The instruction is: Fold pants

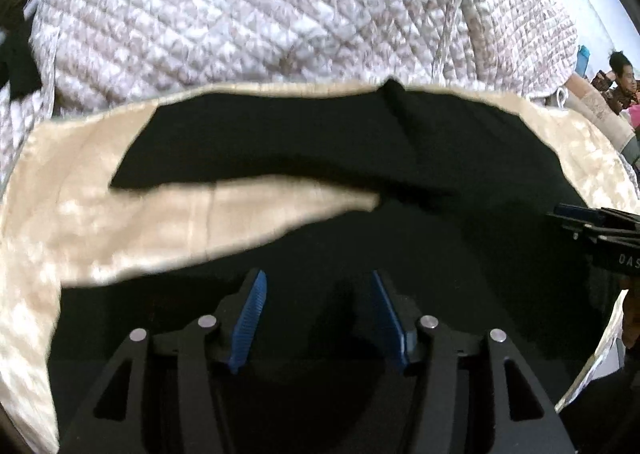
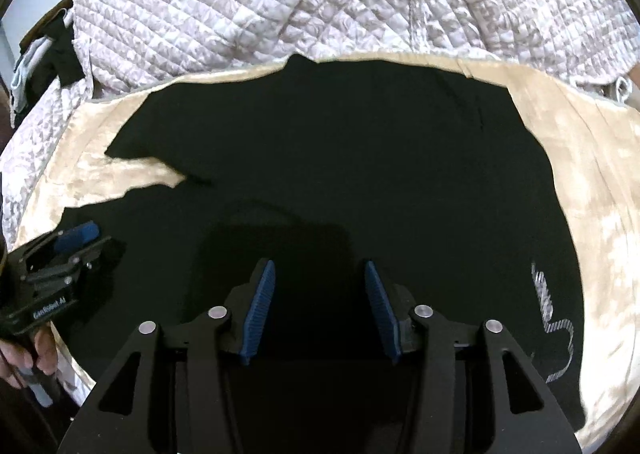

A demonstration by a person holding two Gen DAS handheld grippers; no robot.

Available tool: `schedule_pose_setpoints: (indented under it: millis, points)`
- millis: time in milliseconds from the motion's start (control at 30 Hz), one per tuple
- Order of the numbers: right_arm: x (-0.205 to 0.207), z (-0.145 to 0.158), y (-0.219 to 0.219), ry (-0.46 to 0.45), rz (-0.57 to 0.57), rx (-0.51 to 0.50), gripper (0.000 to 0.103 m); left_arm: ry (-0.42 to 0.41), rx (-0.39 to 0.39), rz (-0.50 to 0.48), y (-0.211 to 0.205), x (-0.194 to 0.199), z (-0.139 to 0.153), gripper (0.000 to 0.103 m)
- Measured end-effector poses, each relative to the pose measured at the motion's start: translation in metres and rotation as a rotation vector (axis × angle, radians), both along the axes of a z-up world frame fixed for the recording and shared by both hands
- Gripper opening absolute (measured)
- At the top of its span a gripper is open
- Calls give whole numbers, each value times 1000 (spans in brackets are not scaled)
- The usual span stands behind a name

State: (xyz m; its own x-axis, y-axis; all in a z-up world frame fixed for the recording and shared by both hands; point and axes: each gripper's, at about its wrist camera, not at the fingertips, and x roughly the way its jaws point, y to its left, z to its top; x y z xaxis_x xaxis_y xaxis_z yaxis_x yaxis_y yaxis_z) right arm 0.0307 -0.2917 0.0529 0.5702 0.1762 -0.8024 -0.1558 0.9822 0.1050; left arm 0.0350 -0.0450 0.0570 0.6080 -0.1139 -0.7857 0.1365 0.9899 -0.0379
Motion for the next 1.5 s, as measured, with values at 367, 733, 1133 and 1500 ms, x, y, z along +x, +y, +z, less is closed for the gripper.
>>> schedule_pose_setpoints:
  millis: [367, 733, 1133, 1500]
  points:
    - [113, 30, -17, -15, 30, 0, 64, -34, 23, 21, 28, 133, 11, 67]
    - [217, 20, -18, -20, 56, -44, 66, -8, 100, 121, 61, 216, -35, 72]
    - [234, -2, -10, -47, 49, -184, 11, -40, 288, 74, 29, 220, -55, 5]
    - [155, 59, -17, -221, 39, -75, 9, -197, 108, 112, 61, 142, 21, 4]
